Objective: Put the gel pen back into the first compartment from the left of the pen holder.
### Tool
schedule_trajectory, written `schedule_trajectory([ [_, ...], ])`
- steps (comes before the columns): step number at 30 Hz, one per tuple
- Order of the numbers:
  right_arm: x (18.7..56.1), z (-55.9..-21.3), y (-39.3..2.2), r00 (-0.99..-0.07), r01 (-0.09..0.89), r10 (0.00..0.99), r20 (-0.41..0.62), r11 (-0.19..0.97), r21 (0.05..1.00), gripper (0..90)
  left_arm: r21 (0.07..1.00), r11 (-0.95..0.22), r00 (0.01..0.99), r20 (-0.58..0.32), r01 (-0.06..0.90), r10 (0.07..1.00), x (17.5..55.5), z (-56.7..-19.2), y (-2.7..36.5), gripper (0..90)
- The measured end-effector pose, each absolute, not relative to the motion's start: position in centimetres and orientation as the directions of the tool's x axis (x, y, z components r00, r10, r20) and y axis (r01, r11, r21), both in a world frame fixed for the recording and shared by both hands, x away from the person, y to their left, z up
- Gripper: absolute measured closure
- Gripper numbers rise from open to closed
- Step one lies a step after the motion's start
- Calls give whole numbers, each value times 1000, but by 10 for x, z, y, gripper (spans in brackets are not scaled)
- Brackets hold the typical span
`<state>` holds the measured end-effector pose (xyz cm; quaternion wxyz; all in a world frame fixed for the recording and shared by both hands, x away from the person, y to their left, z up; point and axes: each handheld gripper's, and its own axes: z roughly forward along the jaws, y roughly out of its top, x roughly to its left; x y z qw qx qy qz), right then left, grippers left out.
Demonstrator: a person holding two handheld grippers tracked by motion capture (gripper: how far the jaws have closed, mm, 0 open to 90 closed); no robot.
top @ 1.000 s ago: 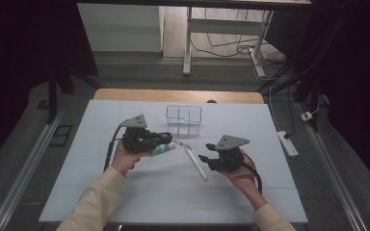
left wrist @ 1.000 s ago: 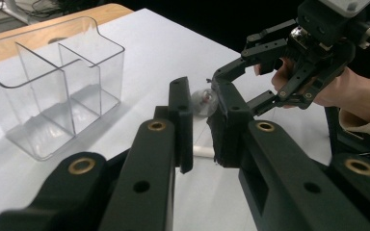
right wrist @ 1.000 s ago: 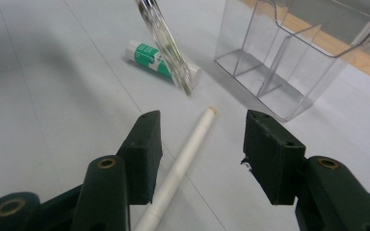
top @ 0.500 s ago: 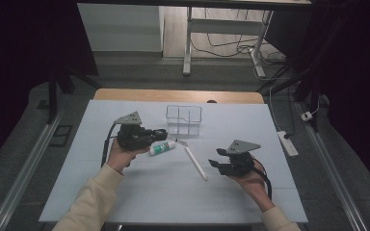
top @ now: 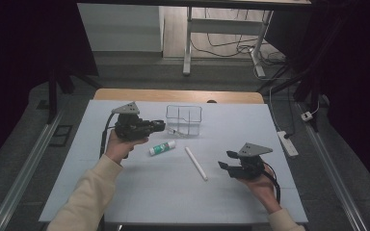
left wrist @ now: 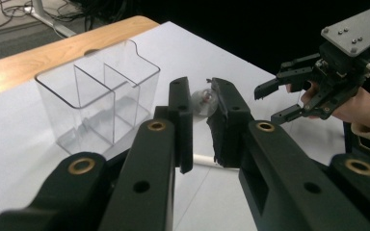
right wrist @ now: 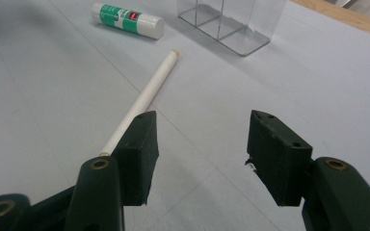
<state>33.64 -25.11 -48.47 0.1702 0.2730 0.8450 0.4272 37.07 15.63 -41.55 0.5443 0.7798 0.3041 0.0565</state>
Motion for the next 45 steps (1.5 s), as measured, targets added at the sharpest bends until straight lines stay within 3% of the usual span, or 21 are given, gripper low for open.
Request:
schedule_trajectory([
  [45,339,-489,-250,-786,326,614,-77,516,792,417,838,-264,718,-198,477,667,431,-379,171,796],
])
